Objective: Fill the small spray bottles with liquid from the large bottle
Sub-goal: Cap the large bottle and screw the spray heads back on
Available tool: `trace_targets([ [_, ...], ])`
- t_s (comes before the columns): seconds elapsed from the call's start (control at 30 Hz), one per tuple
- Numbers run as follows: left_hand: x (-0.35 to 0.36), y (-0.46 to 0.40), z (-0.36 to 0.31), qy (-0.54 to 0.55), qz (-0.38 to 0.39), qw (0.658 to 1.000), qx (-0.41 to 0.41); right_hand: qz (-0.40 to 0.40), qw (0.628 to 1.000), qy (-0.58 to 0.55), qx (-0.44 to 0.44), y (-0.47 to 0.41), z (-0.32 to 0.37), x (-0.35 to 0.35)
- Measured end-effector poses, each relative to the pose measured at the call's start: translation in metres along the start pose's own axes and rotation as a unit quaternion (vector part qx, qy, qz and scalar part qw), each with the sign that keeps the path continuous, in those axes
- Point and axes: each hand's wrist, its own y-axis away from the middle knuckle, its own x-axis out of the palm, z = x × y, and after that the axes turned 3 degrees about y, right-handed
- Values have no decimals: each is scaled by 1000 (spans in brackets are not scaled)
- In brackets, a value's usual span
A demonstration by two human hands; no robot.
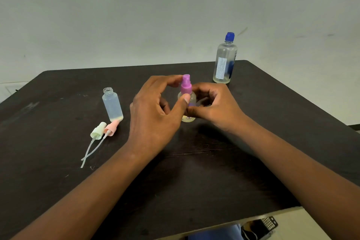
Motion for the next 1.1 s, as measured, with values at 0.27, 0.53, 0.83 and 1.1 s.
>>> trace_targets([
  [0.27, 1, 1, 0, -8, 24, 1000, -14, -89, 991, 66, 80, -6, -15, -6],
  [0.53, 3, 3, 0, -15, 43, 999, -6, -90, 981, 115, 126, -5, -18, -7],
  [0.83, -2, 4, -3, -60, 70, 993, 68, -81, 980, 117, 140, -6, -20, -7],
  [1.1, -20, -7, -9, -117, 19, 981, 151, -103, 977, 169, 81, -1, -10, -6],
])
